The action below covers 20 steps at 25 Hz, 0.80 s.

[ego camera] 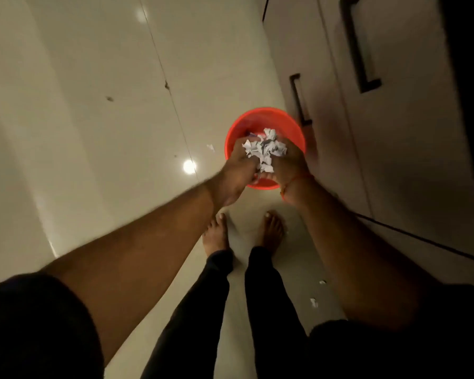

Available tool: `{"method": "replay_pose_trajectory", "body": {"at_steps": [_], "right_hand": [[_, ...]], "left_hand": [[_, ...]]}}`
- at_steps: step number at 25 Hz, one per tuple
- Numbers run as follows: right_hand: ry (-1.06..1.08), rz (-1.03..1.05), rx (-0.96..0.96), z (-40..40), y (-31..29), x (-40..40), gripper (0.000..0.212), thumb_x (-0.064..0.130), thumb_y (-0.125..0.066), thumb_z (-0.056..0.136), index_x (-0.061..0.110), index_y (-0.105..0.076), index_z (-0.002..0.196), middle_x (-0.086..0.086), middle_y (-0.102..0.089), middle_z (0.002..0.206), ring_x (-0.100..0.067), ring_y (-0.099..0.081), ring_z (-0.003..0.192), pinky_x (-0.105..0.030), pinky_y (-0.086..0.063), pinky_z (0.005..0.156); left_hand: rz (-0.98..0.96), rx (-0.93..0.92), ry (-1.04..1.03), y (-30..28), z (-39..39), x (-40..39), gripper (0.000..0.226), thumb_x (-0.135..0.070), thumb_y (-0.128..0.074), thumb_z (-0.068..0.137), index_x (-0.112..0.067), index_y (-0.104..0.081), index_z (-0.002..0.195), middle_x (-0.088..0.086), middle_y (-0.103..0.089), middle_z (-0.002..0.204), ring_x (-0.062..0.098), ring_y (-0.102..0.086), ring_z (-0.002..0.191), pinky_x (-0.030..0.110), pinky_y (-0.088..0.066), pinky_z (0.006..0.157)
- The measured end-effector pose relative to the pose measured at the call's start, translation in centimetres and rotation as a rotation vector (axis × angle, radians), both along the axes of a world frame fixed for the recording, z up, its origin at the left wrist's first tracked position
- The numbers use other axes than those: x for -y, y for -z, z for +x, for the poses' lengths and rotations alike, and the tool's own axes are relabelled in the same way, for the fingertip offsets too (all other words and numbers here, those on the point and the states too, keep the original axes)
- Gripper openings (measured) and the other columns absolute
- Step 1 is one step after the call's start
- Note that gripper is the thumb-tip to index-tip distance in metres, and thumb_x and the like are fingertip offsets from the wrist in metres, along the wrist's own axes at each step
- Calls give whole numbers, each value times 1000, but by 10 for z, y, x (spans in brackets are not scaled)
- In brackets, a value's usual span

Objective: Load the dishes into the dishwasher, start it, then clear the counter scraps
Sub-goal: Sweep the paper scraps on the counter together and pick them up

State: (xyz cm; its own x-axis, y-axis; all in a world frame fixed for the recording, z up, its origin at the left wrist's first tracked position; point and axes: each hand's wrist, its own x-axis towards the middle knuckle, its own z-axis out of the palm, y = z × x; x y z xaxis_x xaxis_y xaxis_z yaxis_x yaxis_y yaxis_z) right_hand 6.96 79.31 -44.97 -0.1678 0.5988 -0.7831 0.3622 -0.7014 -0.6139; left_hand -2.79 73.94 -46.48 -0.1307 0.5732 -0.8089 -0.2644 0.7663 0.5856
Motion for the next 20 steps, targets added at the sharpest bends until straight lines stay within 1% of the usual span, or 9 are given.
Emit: {"method": "replay_pose_trajectory", "body": {"at_steps": [2,4,5,7,10,14,16,18,20], "right_hand": [[84,-87,4,3,64,-7,24,-4,-59,93,19,-64,98,8,-69,77,-14,-66,69,-29,-57,59],[130,-204,24,7,111,-15,26,-2,-59,93,20,-58,107,5,-63,84,-14,-61,72,-37,-54,78],[144,-260,50,9,125,-19,26,2,-61,93,21,-56,111,2,-62,88,-15,-60,73,-41,-53,84],[155,-318,78,12,152,-25,30,15,-64,94,18,-58,123,-5,-65,100,-21,-63,81,-42,-57,81],[187,-364,34,13,160,-37,38,40,-60,95,22,-61,128,2,-68,111,-18,-65,92,-37,-57,79],[296,-367,47,24,161,-48,51,50,-62,87,21,-59,128,-7,-62,132,-26,-63,113,-46,-55,92],[403,-358,46,24,132,-45,26,38,-55,94,19,-62,111,-5,-65,117,-24,-62,103,-44,-55,87],[474,-350,52,18,72,-31,15,25,-48,100,18,-59,95,-2,-61,94,-20,-59,89,-43,-53,81],[458,-328,35,16,9,-9,11,18,-48,101,15,-59,100,-1,-61,90,-17,-60,84,-38,-53,81]], "left_hand": [[-23,62,-67,61,6,-8,44,-4,-44,86,-11,-55,128,15,-67,96,21,-62,70,26,-46,54],[-67,111,-161,102,10,-20,40,-1,-50,92,-12,-55,131,14,-70,104,19,-71,71,24,-51,52],[-92,138,-196,112,10,-25,43,-2,-53,92,-10,-53,134,15,-70,109,22,-72,78,25,-53,52],[-189,171,-249,135,12,-33,45,-15,-59,91,-8,-53,134,14,-68,112,25,-69,87,27,-55,53],[-256,263,-313,141,13,-41,44,-46,-45,103,-14,-60,130,11,-70,116,27,-69,98,38,-60,74],[-279,260,-357,109,9,-34,46,-45,-30,107,-20,-61,131,4,-71,118,27,-67,100,36,-54,73],[-292,195,-362,78,7,-25,44,-46,-29,107,-24,-55,135,1,-68,123,26,-66,101,36,-55,71],[-278,142,-354,32,4,-16,38,-45,-30,108,-25,-51,132,-2,-66,122,23,-66,101,44,-59,80],[-247,78,-304,-26,2,-2,25,-42,-35,109,-28,-50,123,-5,-62,117,18,-62,100,49,-55,93]]}}
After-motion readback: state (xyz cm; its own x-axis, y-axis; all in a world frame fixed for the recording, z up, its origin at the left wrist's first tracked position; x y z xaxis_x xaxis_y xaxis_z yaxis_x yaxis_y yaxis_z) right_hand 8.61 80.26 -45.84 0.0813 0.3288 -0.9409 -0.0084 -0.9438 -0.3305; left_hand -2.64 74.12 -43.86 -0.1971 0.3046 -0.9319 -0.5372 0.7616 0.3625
